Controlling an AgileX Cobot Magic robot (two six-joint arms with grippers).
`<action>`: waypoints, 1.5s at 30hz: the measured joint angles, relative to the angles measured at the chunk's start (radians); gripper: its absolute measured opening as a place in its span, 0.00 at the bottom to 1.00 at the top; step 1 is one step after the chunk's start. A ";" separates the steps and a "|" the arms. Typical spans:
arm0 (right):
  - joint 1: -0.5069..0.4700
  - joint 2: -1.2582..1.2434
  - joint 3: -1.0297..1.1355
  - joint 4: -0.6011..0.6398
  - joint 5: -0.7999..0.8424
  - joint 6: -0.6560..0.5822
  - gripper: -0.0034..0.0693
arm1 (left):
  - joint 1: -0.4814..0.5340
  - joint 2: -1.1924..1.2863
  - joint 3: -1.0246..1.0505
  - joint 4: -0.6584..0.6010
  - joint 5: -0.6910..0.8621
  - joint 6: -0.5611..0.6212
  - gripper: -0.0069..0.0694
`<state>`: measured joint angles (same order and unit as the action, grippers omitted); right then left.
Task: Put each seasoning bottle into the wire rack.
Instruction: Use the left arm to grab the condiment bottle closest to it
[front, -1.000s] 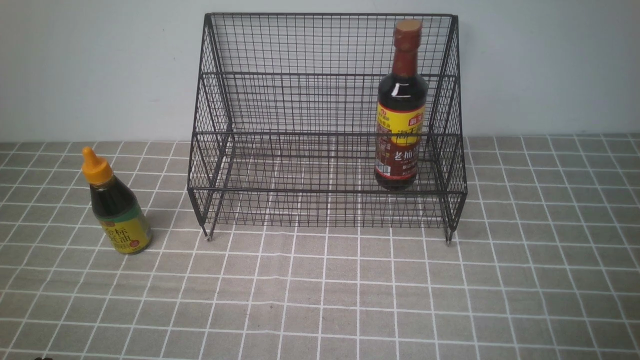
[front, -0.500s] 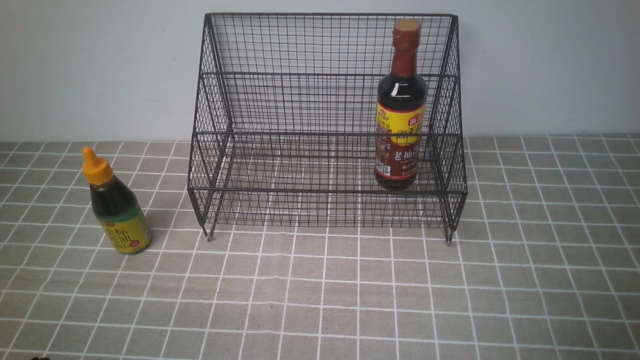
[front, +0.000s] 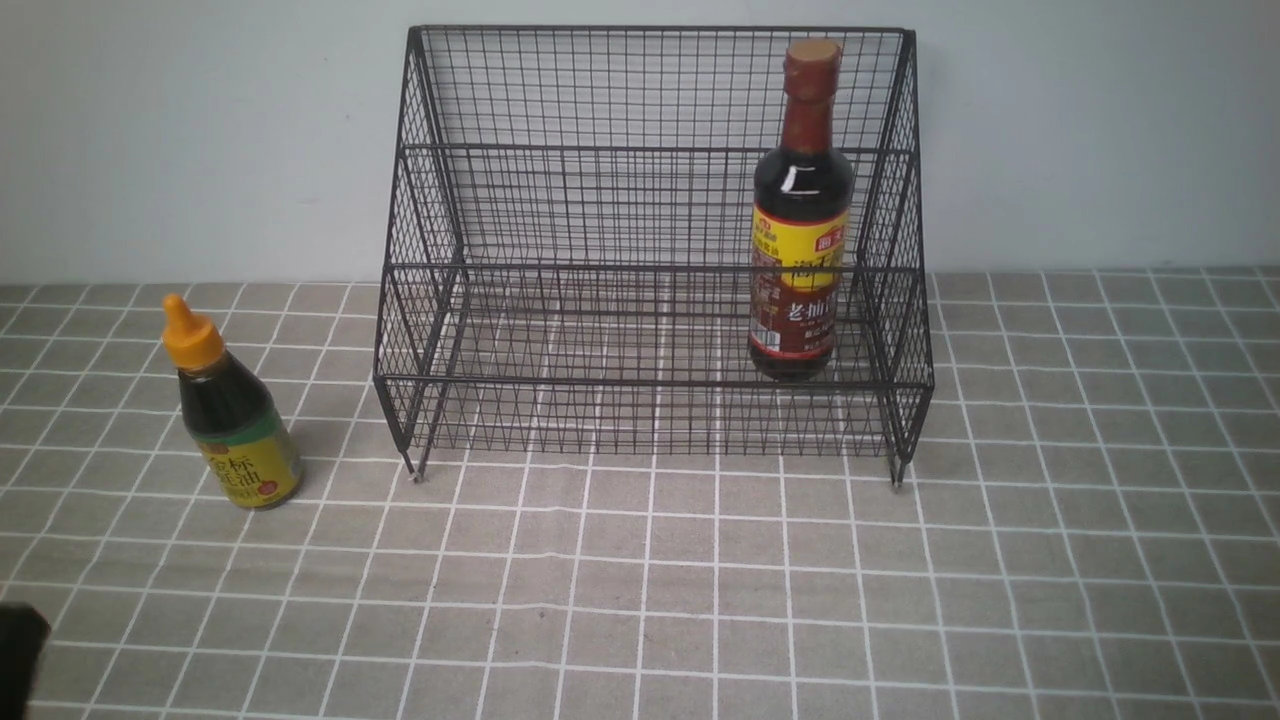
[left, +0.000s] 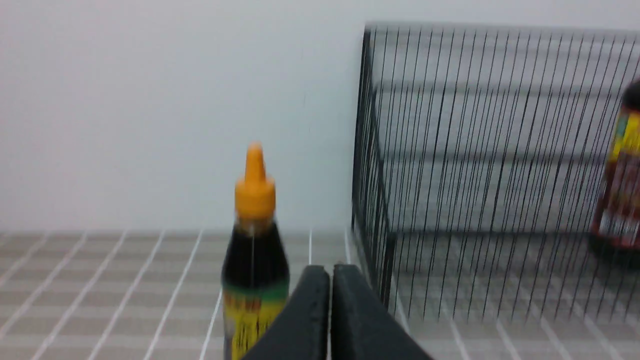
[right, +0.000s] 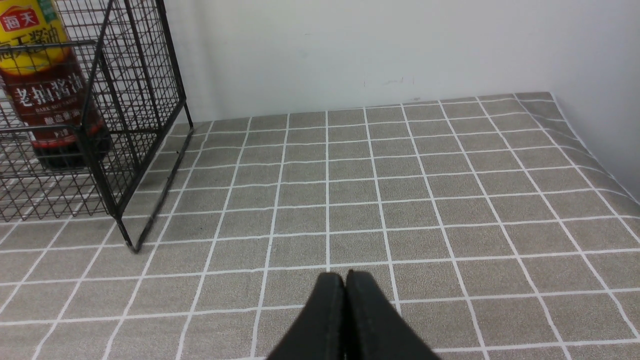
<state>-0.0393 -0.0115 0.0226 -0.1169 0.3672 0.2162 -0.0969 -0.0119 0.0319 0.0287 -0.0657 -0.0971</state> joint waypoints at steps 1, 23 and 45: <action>0.000 0.000 0.000 0.000 0.000 0.000 0.03 | 0.000 0.000 0.000 -0.002 -0.070 0.002 0.08; 0.000 0.000 0.000 0.000 0.000 0.000 0.03 | 0.000 0.730 -0.248 -0.043 -0.462 0.036 0.19; 0.000 0.000 0.000 0.000 0.000 0.000 0.03 | 0.000 1.525 -0.685 -0.412 -0.650 0.236 0.79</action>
<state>-0.0393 -0.0115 0.0226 -0.1169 0.3672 0.2162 -0.0972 1.5132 -0.6529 -0.3835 -0.7157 0.1385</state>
